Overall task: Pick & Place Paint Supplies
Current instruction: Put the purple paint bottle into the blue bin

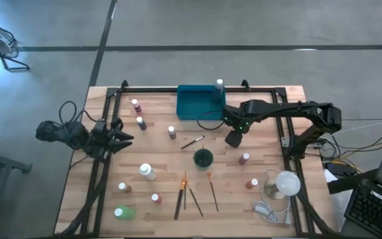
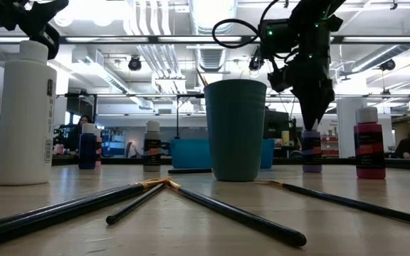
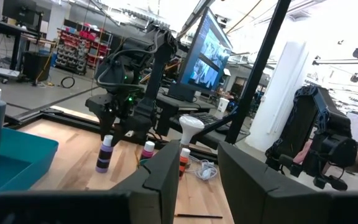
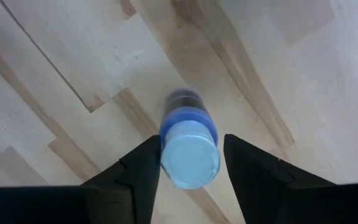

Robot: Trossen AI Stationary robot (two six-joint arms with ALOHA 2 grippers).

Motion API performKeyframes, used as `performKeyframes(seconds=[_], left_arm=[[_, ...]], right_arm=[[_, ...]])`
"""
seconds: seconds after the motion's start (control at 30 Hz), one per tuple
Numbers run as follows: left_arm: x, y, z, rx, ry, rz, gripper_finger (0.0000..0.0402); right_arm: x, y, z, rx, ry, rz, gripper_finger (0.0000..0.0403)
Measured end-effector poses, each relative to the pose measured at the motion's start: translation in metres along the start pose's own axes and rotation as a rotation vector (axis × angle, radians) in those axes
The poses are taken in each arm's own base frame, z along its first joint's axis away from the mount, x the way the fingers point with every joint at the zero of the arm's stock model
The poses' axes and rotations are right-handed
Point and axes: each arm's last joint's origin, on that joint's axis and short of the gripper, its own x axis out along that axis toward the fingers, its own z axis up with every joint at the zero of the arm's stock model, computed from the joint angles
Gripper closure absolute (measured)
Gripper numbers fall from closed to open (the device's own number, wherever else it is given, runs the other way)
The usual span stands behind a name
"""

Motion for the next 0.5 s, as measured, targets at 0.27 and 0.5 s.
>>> performKeyframes(seconds=[0.27, 0.5], left_arm=[[0.0000, 0.0000, 0.0000, 0.000, 0.000, 0.000, 0.0285], [0.0000, 0.0000, 0.0000, 0.000, 0.000, 0.000, 0.0284]], right_arm=[[0.0003, 0.0000, -0.0001, -0.003, 0.000, 0.000, 0.0230], [0.0003, 0.0000, -0.0001, 0.000, 0.000, 0.000, 0.0278]])
